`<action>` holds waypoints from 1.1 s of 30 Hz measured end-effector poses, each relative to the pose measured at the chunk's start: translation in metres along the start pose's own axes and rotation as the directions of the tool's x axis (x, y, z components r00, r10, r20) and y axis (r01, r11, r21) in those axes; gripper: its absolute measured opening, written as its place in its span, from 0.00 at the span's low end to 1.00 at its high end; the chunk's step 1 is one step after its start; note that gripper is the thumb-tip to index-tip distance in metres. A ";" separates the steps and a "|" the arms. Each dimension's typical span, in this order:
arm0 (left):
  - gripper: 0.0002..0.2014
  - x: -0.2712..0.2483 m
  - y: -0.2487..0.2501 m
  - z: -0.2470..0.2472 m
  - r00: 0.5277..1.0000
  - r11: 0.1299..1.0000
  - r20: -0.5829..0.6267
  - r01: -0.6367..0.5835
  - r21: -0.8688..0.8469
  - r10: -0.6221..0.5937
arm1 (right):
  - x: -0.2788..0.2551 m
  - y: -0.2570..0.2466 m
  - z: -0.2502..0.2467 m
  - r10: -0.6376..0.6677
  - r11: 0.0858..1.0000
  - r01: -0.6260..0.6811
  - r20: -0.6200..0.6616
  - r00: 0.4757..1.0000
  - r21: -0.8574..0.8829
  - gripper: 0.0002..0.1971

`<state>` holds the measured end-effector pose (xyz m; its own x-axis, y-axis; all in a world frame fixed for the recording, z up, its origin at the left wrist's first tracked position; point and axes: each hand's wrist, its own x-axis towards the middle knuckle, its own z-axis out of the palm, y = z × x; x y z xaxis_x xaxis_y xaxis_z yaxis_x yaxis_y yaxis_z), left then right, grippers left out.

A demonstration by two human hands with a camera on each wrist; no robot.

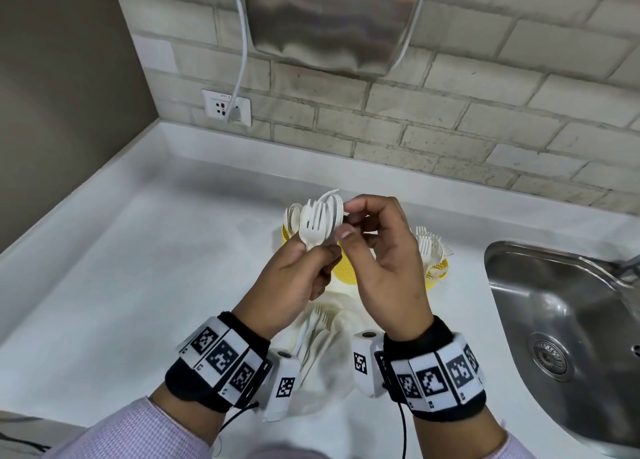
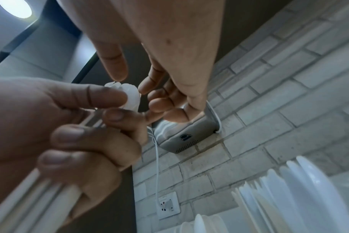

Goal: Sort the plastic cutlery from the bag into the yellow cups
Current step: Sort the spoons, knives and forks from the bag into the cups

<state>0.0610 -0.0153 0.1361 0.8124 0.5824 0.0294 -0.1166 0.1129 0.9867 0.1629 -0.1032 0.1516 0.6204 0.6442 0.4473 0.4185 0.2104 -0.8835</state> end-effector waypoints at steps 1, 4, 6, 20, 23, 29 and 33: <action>0.09 -0.001 0.000 0.000 1.000 1.000 0.002 -0.007 -0.003 0.007 | 0.000 0.000 0.000 0.006 0.999 -0.005 0.028 1.000 -0.038 0.13; 0.15 -0.004 0.005 0.000 0.999 1.000 0.039 -0.010 -0.012 0.010 | -0.001 0.000 0.000 0.012 0.996 -0.010 0.028 1.000 -0.083 0.16; 0.10 -0.003 0.004 0.000 0.998 0.998 0.056 0.009 -0.057 -0.006 | -0.002 0.000 0.000 0.009 0.996 -0.008 0.005 1.000 -0.084 0.15; 0.23 -0.005 0.002 0.003 0.997 0.974 0.009 -0.075 0.215 0.075 | -0.003 0.001 0.001 0.087 0.992 -0.099 -0.138 0.987 -0.082 0.04; 0.25 -0.006 0.001 0.004 0.994 0.935 0.017 -0.106 0.340 0.107 | -0.002 0.003 0.001 0.099 0.986 -0.124 -0.198 0.975 -0.116 0.04; 0.26 -0.009 0.001 0.006 0.993 0.902 0.022 -0.118 0.416 0.120 | 0.000 0.002 -0.002 0.160 0.982 -0.180 -0.237 0.958 -0.064 0.06; 0.25 -0.009 -0.001 0.005 0.994 0.936 -0.001 -0.106 0.335 0.113 | -0.001 -0.004 -0.005 0.202 0.979 -0.204 -0.176 0.963 0.008 0.03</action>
<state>0.0569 -0.0242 0.1353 0.7937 0.5919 0.1406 -0.0040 -0.2260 0.9741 0.1639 -0.1079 0.1556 0.7991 0.5334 0.2772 0.2782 0.0806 -0.9571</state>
